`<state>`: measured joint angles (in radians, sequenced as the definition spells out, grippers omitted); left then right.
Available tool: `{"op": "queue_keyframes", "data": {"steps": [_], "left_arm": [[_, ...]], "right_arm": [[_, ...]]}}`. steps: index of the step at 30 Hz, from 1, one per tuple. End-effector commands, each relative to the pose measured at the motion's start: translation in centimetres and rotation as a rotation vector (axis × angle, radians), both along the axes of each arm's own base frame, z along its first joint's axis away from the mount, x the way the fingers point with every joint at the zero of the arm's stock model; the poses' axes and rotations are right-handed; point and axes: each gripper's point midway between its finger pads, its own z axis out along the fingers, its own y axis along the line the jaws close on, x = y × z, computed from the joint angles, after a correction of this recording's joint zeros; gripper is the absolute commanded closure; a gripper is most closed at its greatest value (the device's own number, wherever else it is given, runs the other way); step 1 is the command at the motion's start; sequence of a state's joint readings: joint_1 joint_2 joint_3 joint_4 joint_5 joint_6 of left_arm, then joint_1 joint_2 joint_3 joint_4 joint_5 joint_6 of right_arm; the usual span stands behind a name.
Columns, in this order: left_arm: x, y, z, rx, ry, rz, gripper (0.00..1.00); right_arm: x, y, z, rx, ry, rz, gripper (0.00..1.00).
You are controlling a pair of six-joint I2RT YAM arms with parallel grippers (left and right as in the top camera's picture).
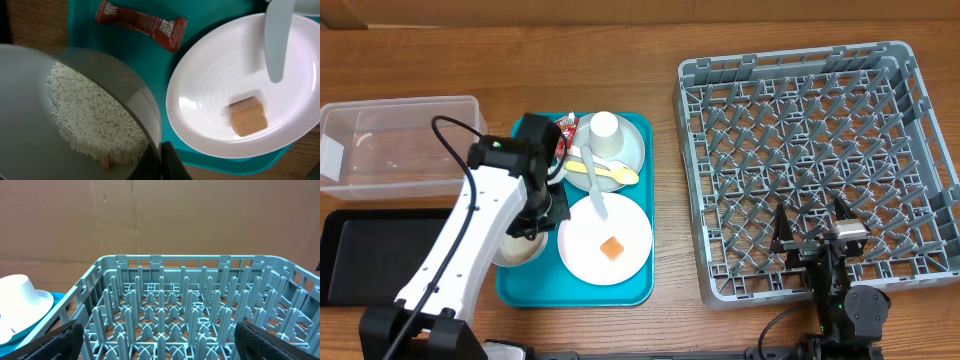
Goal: Sort waste into correct bins and load items into the dishwasher rack
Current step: 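Lift the bowl and carry it left over the black tray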
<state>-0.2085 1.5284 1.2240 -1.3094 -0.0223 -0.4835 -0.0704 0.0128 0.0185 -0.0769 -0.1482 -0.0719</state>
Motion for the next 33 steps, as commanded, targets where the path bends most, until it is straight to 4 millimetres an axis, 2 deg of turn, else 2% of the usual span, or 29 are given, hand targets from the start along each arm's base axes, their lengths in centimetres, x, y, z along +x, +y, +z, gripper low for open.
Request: {"op": "queue_keyframes", "data": {"steps": [1, 6, 10, 18, 23, 29, 33], "left_arm": [[1.6, 0.9, 2.6, -0.003, -0.061, -0.005, 0.96], [2.6, 2.2, 4.6, -0.074, -0.120, 0.021, 0.96], [2.7, 4.7, 5.4, -0.144, -0.156, 0.101, 0.96], [3.5, 7.9, 7.5, -0.416, -0.302, 0.170, 0.96], [3.0, 12.1, 7.7, -0.413, -0.358, 0.309, 0.96], [3.2, 15.5, 8.8, -0.479, -0.475, 0.435, 0.96], [3.1, 17.0, 8.8, -0.512, -0.508, 0.495, 0.96]], "right_arm": [[0.0, -0.3, -0.2, 0.000, -0.004, -0.017, 0.00], [0.0, -0.3, -0.2, 0.000, -0.004, -0.017, 0.00], [0.0, -0.3, -0.2, 0.000, -0.004, -0.017, 0.00], [0.0, -0.3, -0.2, 0.000, -0.004, -0.017, 0.00], [0.0, -0.3, -0.2, 0.000, -0.004, -0.017, 0.00], [0.0, -0.3, -0.2, 0.000, -0.004, -0.017, 0.00], [0.0, -0.3, -0.2, 0.000, -0.004, -0.017, 0.00]]}}
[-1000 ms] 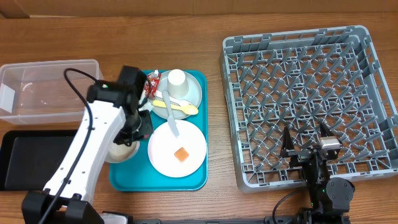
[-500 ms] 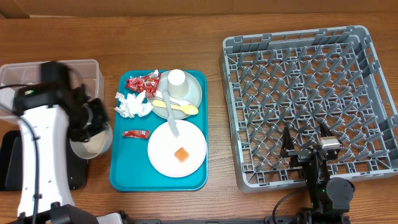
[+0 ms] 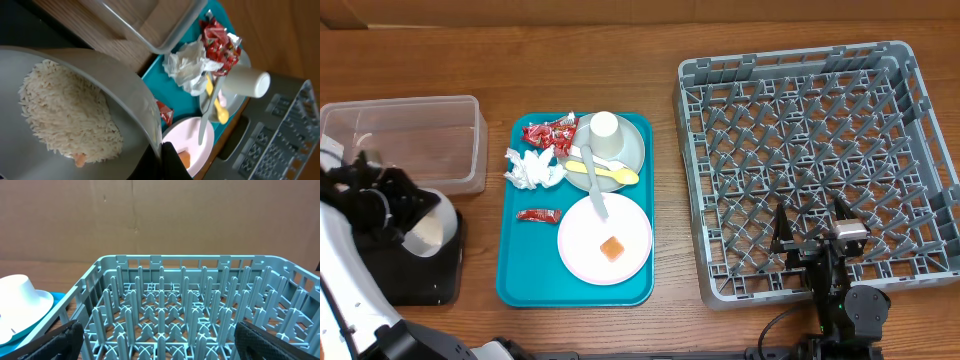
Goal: Sort waste into correct bins and load items into the dishwasher rack
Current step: 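Lift the bowl and carry it left over the black tray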
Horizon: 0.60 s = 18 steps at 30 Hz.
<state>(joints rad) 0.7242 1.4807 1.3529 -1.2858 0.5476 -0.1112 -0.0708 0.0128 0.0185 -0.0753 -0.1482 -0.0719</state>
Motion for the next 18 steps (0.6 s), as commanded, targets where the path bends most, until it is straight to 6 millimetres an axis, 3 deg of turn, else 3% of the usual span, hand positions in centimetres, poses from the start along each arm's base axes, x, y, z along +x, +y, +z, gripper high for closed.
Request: {"op": "queue_keyframes", "data": {"steps": [1, 18], "left_arm": [[0.6, 0.5, 1.6, -0.041, -0.104, 0.011, 0.96], [-1.1, 4.8, 0.5, -0.249, -0.459, 0.181, 0.96]], "right_arm": [[0.0, -0.3, -0.2, 0.000, -0.002, -0.017, 0.00], [0.0, -0.3, -0.2, 0.000, -0.002, -0.016, 0.00]]}}
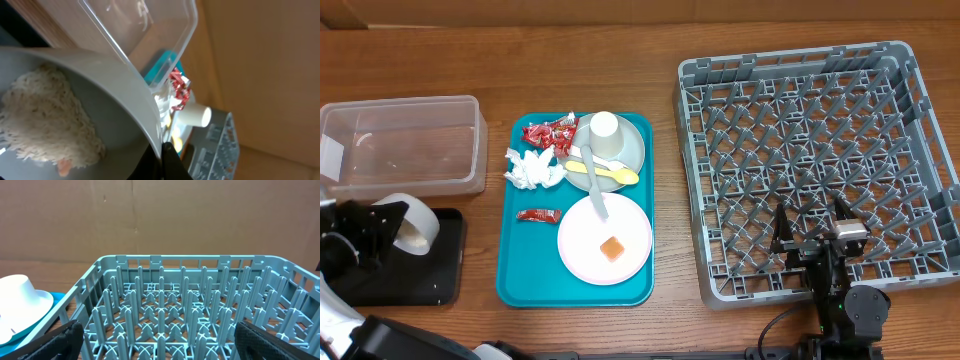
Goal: Sort waste into correct bins and load items into the dishwasher rack
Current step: 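Lift the bowl and carry it left over the black tray, then tip the bowl with the left gripper to pour rice onto black tray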
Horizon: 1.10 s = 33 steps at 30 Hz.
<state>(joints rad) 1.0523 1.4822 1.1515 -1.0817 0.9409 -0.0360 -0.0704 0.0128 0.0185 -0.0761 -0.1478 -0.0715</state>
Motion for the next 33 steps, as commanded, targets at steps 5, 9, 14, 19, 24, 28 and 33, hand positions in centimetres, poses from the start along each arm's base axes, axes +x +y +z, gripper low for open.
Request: {"op": "queue_keyframes", "data": {"steps": [5, 9, 14, 19, 24, 28, 33], "left_arm": [[-0.3, 0.2, 0.3, -0.062, -0.200, 0.018, 0.96], [-0.8, 0.7, -0.3, -0.067, -0.247, 0.045, 0.96], [-1.4, 1.7, 0.0, -0.075, -0.322, 0.085, 0.96], [-1.9, 2.4, 0.8, -0.059, -0.374, 0.101, 0.96], [-1.9, 2.5, 1.5, -0.042, -0.425, 0.089, 0.96], [-1.8, 2.3, 1.6, -0.025, -0.459, 0.074, 0.96], [-1.9, 2.2, 1.6, -0.029, -0.509, 0.071, 0.96]], "right_arm": [[0.0, -0.3, -0.2, 0.000, -0.003, -0.017, 0.00], [0.0, -0.3, -0.2, 0.000, -0.003, -0.017, 0.00], [0.0, -0.3, -0.2, 0.000, -0.003, -0.017, 0.00], [0.0, -0.3, -0.2, 0.000, -0.003, -0.016, 0.00], [0.0, -0.3, -0.2, 0.000, -0.003, -0.017, 0.00], [0.0, -0.3, -0.2, 0.000, -0.003, -0.017, 0.00], [0.0, -0.3, -0.2, 0.000, -0.003, -0.017, 0.00]]}}
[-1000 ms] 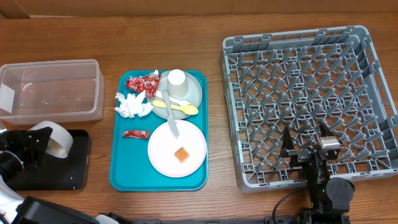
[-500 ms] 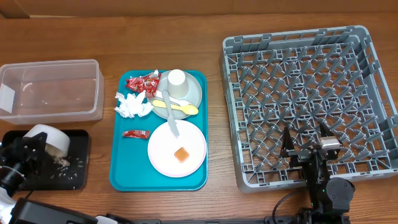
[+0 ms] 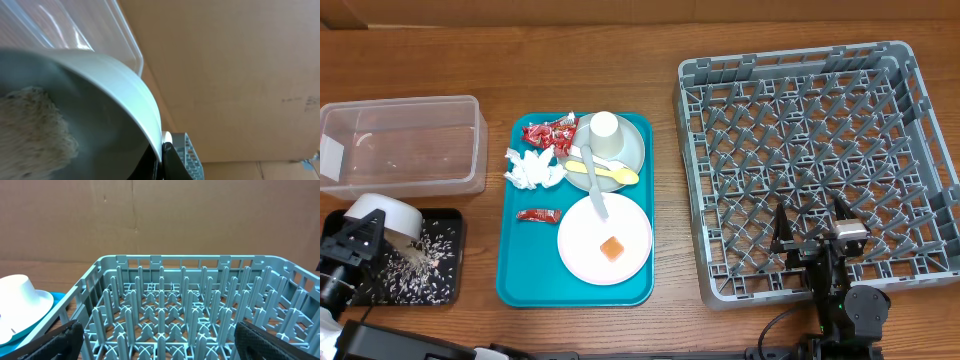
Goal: Sort waste into correct bins and load items into the dishwasher rack
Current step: 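Tip the bowl with the left gripper to pour rice onto black tray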
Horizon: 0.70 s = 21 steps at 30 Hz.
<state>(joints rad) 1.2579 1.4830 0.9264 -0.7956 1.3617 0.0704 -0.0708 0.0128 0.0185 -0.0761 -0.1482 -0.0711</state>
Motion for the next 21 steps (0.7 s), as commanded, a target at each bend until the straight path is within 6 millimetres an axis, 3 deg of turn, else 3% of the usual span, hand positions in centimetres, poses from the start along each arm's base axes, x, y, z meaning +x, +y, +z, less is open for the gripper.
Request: {"op": "queue_keyframes", "data": {"steps": [1, 6, 21], "left_arm": [[-0.3, -0.3, 0.5, -0.007, -0.075, -0.007, 0.96], [-0.6, 0.1, 1.8, -0.019, -0.155, -0.002, 0.96], [-1.6, 1.7, 0.1, -0.125, -0.190, 0.054, 0.96]], "right_arm": [[0.0, -0.3, -0.2, 0.000, -0.003, -0.017, 0.00], [0.0, -0.3, -0.2, 0.000, -0.003, -0.016, 0.00], [0.0, -0.3, -0.2, 0.000, -0.003, -0.017, 0.00]]}}
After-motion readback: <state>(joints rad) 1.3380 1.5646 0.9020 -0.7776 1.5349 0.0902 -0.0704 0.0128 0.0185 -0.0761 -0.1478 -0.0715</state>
